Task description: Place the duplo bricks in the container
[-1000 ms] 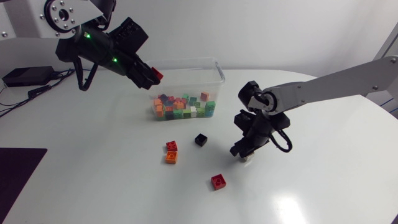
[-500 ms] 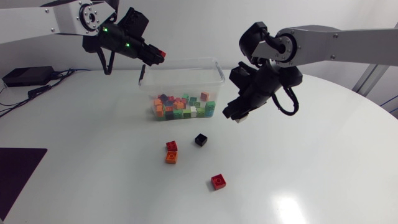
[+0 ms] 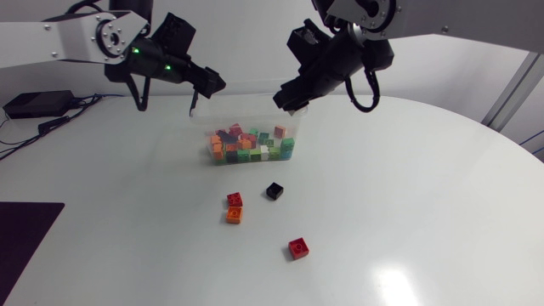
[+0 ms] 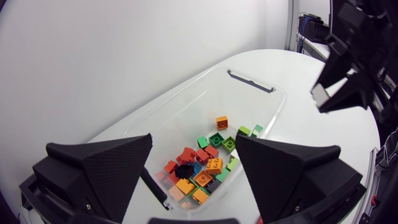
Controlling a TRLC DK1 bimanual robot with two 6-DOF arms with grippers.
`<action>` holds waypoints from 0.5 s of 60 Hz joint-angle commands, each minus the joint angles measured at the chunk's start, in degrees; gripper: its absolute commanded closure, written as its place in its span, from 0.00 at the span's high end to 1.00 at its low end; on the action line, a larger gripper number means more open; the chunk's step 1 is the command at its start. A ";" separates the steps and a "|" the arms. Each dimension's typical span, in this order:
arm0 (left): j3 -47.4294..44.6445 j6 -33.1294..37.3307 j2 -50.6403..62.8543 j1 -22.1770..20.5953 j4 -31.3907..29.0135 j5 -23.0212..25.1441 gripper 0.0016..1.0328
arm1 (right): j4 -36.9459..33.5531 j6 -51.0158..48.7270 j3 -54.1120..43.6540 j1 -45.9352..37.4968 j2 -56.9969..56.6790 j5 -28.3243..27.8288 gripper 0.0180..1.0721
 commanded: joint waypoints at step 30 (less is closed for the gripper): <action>-28.24 19.49 -24.71 1.35 -8.32 7.37 0.95 | 14.30 1.71 10.80 -0.30 15.15 -2.92 0.33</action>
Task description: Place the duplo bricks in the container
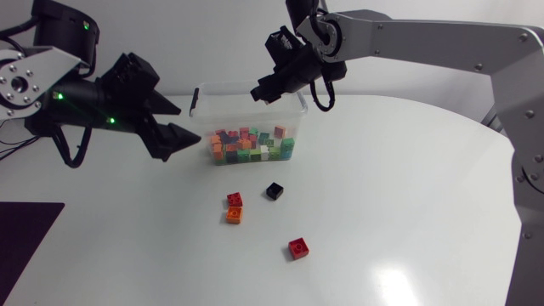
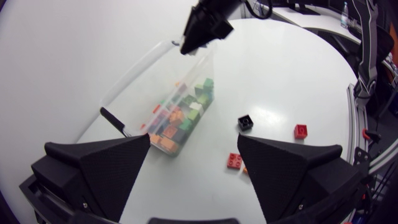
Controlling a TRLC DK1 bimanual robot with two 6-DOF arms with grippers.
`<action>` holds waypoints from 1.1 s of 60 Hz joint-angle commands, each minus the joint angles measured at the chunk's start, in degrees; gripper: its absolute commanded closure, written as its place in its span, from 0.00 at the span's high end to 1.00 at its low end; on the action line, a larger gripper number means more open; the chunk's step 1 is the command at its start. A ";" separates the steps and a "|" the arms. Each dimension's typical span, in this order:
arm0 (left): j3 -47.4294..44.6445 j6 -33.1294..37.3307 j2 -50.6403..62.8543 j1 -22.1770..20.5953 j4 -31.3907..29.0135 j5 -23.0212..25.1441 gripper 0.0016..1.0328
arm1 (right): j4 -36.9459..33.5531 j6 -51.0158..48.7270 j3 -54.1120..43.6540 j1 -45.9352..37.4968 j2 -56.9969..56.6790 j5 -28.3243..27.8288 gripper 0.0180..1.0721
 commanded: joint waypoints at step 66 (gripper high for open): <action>-2.82 25.57 27.31 -12.18 3.98 -2.42 0.95 | 8.06 -6.92 -37.27 -4.74 -32.48 -5.61 0.91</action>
